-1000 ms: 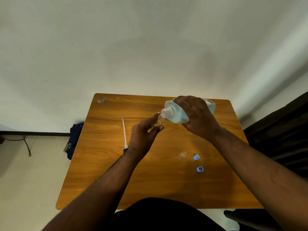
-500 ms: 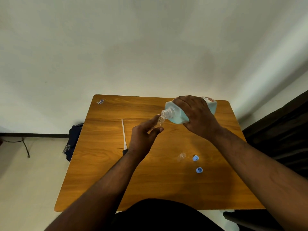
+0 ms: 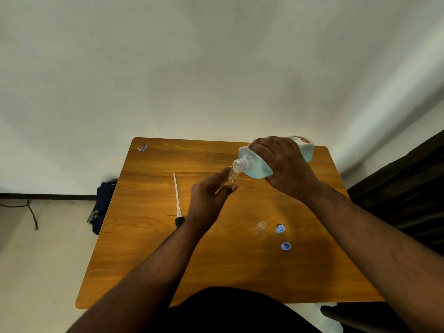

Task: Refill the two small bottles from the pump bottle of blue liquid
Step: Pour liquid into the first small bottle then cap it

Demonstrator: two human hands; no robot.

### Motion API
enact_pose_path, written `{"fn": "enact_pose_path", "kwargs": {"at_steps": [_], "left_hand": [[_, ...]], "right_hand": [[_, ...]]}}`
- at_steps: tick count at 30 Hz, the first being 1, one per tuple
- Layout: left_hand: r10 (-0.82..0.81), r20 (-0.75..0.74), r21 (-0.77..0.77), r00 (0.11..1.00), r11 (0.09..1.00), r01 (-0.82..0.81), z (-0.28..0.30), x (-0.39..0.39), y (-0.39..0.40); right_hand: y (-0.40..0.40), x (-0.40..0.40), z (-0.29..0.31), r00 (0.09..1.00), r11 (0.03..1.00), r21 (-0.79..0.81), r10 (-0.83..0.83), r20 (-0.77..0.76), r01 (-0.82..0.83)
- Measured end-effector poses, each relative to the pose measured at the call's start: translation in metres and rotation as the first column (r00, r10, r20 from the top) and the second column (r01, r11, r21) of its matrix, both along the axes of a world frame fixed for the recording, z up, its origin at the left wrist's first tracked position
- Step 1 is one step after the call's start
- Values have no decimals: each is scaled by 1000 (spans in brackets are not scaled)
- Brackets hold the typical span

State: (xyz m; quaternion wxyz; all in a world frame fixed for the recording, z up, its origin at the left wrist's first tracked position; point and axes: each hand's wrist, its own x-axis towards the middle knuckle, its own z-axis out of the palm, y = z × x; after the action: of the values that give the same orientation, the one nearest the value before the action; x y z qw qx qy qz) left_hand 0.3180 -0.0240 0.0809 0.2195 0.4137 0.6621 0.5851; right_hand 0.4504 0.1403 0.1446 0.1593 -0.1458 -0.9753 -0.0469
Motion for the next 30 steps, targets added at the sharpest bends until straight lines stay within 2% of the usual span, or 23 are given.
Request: {"fn": "enact_pose_path", "kwargs": {"at_steps": [9,30], "left_hand": [[8,65,10,998,1000,-8,2,0,2],[4,31,34,1000,999,-5,6,5,1]], "right_hand": [[1,-3,3,1000,1000,11,7,7,-7],[2,3,10,1000,999,31,10,25,-11]]}}
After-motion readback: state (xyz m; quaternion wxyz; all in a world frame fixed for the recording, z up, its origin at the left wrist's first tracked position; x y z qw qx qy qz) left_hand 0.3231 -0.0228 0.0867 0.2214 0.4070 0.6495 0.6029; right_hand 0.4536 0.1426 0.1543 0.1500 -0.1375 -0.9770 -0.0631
